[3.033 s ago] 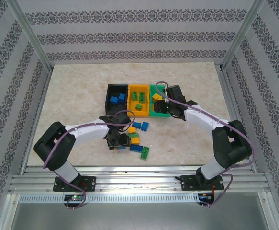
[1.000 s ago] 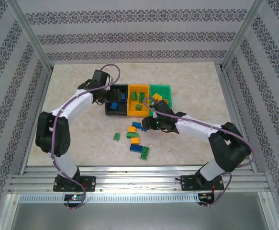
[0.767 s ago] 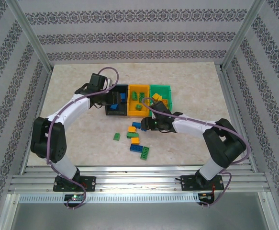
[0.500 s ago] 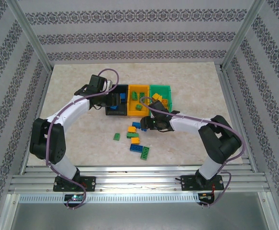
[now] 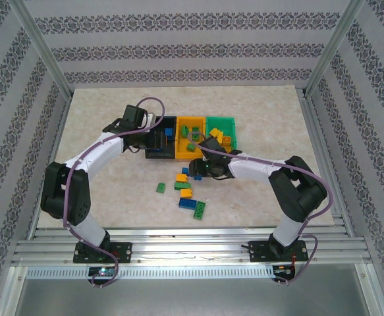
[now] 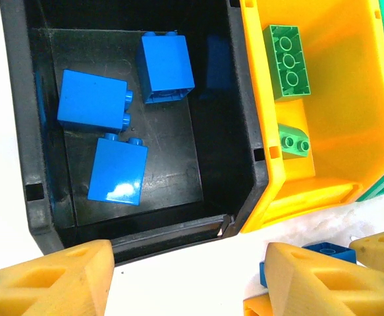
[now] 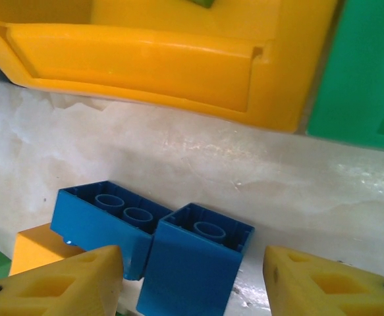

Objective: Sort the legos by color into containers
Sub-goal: Pick up the lego from the center of the table.

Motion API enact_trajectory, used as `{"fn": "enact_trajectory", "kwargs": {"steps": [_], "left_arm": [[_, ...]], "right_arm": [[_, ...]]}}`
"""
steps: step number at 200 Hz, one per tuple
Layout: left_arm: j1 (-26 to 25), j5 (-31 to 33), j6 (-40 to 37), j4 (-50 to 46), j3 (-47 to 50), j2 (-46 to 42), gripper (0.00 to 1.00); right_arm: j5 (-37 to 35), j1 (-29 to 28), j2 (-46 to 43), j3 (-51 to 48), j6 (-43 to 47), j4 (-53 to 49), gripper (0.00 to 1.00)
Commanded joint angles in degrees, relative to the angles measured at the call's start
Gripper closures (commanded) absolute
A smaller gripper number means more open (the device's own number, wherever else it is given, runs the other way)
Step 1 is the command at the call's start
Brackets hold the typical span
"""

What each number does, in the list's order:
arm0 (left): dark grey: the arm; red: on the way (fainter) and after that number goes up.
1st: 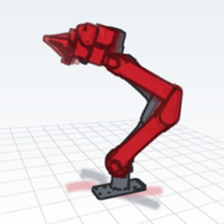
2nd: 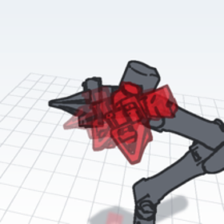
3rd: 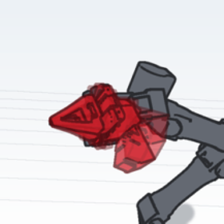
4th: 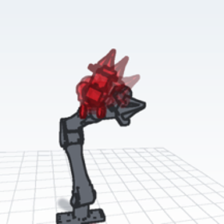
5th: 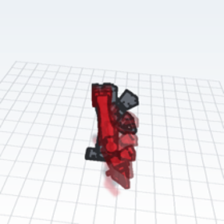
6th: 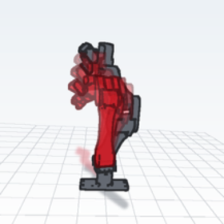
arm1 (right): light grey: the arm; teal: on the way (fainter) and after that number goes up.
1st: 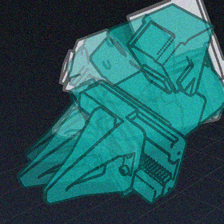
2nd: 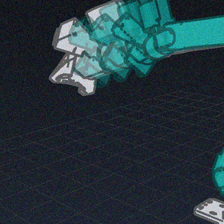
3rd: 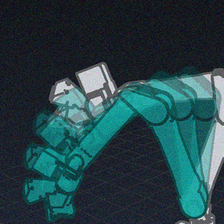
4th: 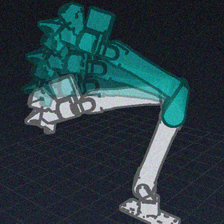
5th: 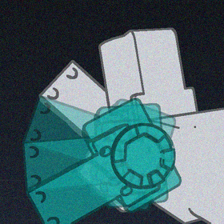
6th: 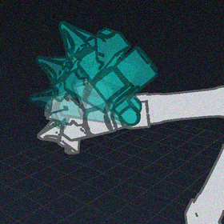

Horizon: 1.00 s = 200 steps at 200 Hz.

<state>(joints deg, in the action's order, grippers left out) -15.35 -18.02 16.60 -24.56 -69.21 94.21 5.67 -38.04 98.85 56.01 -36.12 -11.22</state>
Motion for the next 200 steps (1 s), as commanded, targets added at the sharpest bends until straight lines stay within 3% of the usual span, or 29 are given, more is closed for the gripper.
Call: {"fn": "enact_trajectory", "kwargs": {"steps": [1,112,154,200], "left_arm": [[0.1,-1.6,-1.4,1.6,0.1,-1.0,0.38],[0.1,-2.5,-0.2,3.0,2.6,-2.8,0.38],[0.1,-2.3,0.2,3.0,3.5,-3.9,0.38],[0.1,-2.2,0.4,2.9,4.4,-4.5,0.38]], "right_arm": [[-1.8,-0.4,0.4,0.0,-0.4,-2.4,0.42],[-3.3,-0.6,-1.4,-1.5,0.5,-5.4,0.44],[-3.0,-1.1,-0.6,-0.7,0.6,-4.8,0.59],[-4.5,-1.1,-3.3,-0.1,1.9,-6.4,0.63]]}}
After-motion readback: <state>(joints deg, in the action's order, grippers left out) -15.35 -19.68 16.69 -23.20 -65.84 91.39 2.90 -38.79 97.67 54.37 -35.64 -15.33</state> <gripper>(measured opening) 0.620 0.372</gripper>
